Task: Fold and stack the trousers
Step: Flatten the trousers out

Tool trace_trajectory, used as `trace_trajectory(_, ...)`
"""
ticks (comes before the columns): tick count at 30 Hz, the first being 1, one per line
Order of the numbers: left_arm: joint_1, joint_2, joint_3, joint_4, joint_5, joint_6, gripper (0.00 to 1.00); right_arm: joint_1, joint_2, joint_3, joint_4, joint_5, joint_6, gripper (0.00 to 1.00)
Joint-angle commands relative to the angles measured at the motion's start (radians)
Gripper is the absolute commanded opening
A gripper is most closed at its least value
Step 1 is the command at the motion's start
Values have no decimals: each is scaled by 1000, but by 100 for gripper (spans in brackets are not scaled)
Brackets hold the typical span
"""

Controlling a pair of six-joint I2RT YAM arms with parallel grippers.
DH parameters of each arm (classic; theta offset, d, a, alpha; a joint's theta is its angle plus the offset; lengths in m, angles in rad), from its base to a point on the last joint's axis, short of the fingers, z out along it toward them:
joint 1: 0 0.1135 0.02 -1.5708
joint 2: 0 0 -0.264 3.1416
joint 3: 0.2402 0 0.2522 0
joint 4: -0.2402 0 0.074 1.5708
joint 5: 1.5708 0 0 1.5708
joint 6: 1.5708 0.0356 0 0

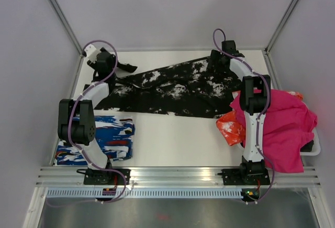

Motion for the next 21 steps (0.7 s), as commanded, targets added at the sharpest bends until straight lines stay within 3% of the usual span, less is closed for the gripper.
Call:
trace_trajectory(1, -30, 11, 156, -288, -95, 332, 70, -7, 18, 11, -30, 33, -13, 97)
trace_trajectory(2, -30, 15, 193, -303, -90, 359, 80, -7, 18, 11, -30, 33, -13, 97)
trace_trajectory(7, -38, 61, 322, -377, 150, 643, 82, -7, 21, 11, -26, 27, -7, 97)
trace_trajectory(10, -59, 162, 499, -547, 302, 849, 82, -7, 23, 11, -27, 26, -8, 97)
trace_trajectory(13, -93, 278, 734, -789, 350, 1030, 81, -7, 20, 9, -29, 30, -8, 97)
trace_trajectory(16, -115, 349, 805, -897, 364, 1124, 81, -7, 21, 1, -29, 33, -10, 97)
trace_trajectory(21, -164, 464, 935, -1026, 343, 1072, 82, -7, 24, -5, -32, 33, -10, 97)
